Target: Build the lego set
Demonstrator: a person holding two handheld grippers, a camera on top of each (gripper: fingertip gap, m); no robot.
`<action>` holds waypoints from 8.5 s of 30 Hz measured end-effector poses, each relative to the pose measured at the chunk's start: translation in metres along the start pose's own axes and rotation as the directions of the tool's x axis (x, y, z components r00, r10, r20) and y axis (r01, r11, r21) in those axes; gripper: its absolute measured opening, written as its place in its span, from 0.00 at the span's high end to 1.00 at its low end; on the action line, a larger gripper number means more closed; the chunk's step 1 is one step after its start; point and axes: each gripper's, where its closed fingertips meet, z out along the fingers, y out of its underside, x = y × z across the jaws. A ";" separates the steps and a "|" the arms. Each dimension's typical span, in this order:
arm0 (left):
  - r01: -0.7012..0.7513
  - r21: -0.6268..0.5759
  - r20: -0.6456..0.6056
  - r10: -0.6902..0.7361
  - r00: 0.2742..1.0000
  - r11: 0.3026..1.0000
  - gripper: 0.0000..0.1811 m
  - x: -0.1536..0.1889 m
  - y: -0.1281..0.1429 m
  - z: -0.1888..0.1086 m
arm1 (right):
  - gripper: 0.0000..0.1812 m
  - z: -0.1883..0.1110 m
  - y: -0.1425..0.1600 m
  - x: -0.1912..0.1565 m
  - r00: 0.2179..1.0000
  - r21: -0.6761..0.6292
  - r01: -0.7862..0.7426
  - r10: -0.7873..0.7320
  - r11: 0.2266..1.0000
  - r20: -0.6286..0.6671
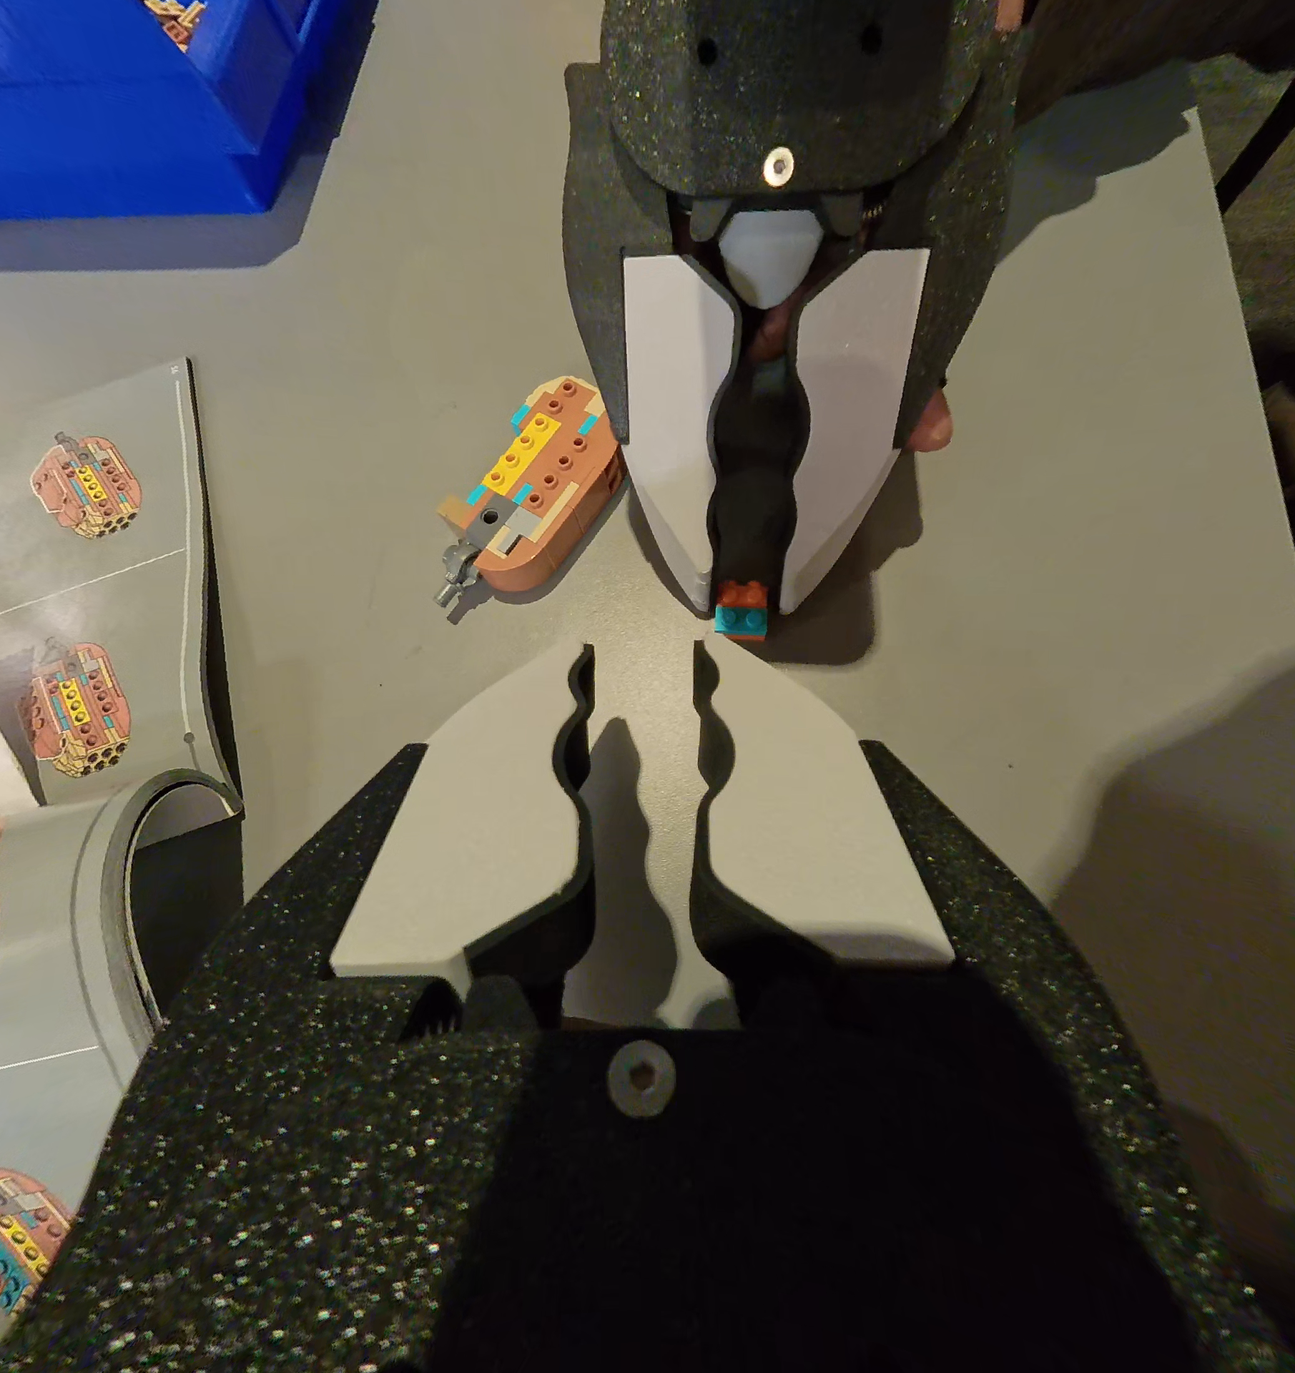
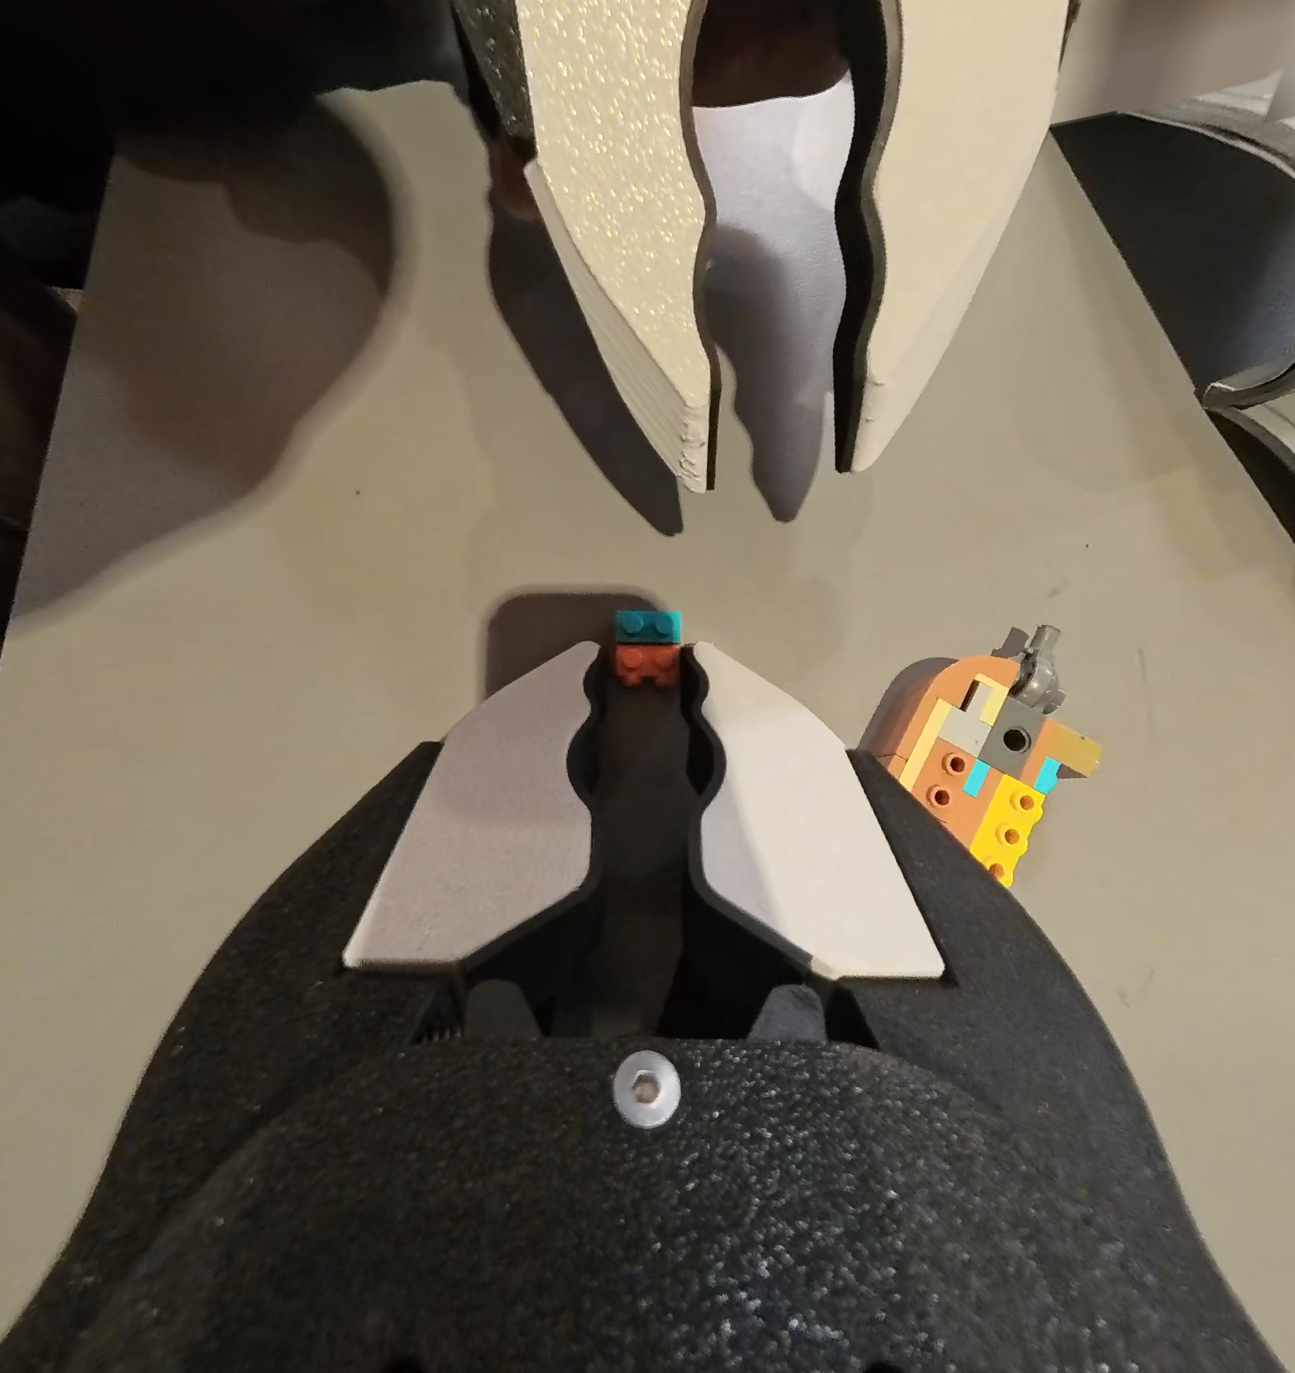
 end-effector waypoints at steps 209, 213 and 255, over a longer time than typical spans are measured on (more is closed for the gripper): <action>0.107 0.567 0.308 -0.331 0.892 0.817 0.82 -0.043 -0.025 -0.058 | 0.81 -0.105 -0.011 0.101 0.910 0.524 0.045 0.181 0.850 -0.373; 0.118 0.558 0.312 -0.340 0.887 0.822 0.82 -0.047 -0.022 -0.057 | 0.84 -0.104 -0.005 0.103 0.912 0.532 0.012 0.208 0.847 -0.353; 0.176 0.551 0.299 -0.390 0.871 0.816 0.84 -0.053 -0.015 -0.055 | 0.88 -0.103 -0.002 0.104 0.919 0.530 -0.034 0.236 0.847 -0.318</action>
